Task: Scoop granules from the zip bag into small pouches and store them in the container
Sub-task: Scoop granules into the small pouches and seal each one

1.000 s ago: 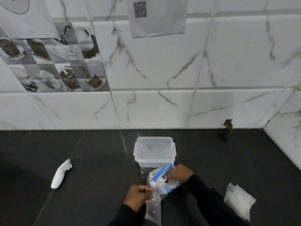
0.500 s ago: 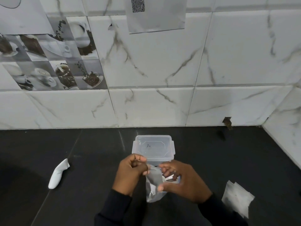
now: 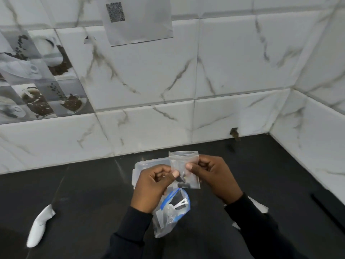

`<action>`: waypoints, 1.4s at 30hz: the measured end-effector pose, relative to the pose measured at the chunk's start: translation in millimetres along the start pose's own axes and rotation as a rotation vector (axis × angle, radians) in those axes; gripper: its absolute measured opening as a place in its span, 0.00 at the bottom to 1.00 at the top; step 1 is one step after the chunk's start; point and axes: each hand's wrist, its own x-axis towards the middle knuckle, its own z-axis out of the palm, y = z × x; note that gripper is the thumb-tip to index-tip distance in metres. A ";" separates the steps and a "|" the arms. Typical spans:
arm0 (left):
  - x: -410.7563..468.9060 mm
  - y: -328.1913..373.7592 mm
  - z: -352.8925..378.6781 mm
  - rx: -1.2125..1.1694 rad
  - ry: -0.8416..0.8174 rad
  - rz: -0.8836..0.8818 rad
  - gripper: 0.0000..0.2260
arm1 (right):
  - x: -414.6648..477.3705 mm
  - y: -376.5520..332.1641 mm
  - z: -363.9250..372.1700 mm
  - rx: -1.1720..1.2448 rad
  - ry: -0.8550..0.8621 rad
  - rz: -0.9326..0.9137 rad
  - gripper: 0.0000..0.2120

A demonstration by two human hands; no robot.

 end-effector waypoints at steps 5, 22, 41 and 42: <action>13.1 -28.1 52.1 0.044 -0.093 -0.022 0.08 | -35.8 32.1 -43.0 0.038 0.218 0.200 0.05; 26.0 -153.7 237.2 0.342 -0.507 -0.528 0.10 | -143.6 164.4 -160.6 -0.160 0.506 0.781 0.12; 28.2 -180.7 275.7 0.312 -0.221 -0.560 0.14 | -117.1 208.6 -168.0 -0.404 0.583 0.914 0.13; 29.3 -180.3 275.4 0.315 -0.219 -0.550 0.13 | -115.1 208.1 -167.8 -0.413 0.574 0.914 0.15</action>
